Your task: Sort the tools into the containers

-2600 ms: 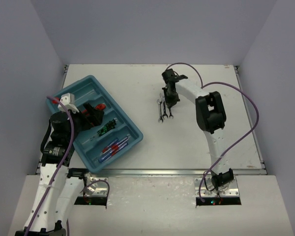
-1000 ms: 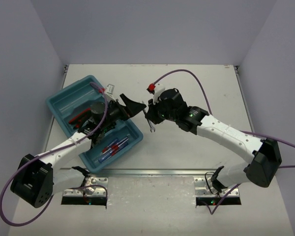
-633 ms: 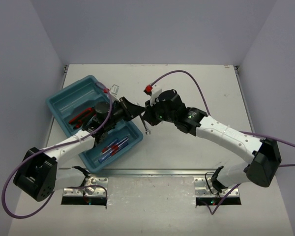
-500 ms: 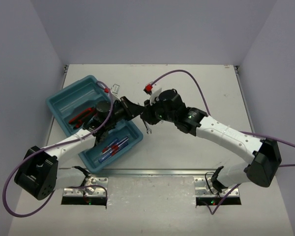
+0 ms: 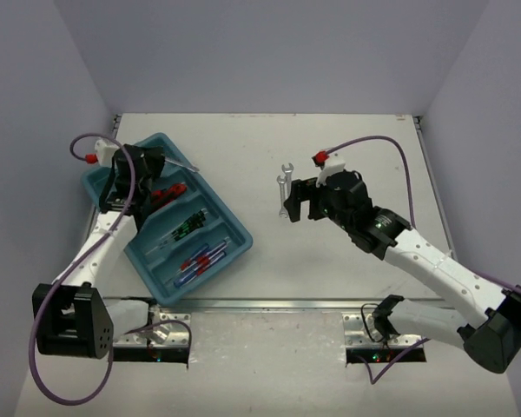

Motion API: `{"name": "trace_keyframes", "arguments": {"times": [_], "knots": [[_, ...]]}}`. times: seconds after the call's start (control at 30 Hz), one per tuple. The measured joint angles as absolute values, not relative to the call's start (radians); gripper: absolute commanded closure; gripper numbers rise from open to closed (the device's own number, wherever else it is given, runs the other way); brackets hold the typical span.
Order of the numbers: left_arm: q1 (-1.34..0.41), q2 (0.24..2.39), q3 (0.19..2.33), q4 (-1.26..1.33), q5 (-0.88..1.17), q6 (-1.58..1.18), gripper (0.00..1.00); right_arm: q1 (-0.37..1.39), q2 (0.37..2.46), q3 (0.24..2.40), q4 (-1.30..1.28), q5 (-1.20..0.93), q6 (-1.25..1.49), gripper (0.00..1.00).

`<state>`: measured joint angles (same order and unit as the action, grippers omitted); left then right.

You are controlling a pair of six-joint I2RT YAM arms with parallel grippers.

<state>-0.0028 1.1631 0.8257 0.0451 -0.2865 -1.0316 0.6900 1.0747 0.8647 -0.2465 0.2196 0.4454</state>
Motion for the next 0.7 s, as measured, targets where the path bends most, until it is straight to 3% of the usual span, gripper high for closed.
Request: {"name": "trace_keyframes", "arguments": {"times": [0.23,0.53,0.57,0.7], "knots": [[0.172,1.369,0.864,0.016,-0.577,-1.296,1.00,0.619,1.033,0.770,-0.271,0.180,0.445,0.02],[0.248,1.587,0.866,0.077,-0.620,-1.489,0.97,0.619,1.079,0.764,-0.254,0.098,0.448,0.02],[0.251,1.605,0.867,0.095,-0.619,-1.498,0.90,0.619,1.080,0.762,-0.250,0.094,0.449,0.02],[0.263,1.679,0.891,0.132,-0.609,-1.506,0.39,0.619,1.081,0.760,-0.229,0.076,0.453,0.02]]}}
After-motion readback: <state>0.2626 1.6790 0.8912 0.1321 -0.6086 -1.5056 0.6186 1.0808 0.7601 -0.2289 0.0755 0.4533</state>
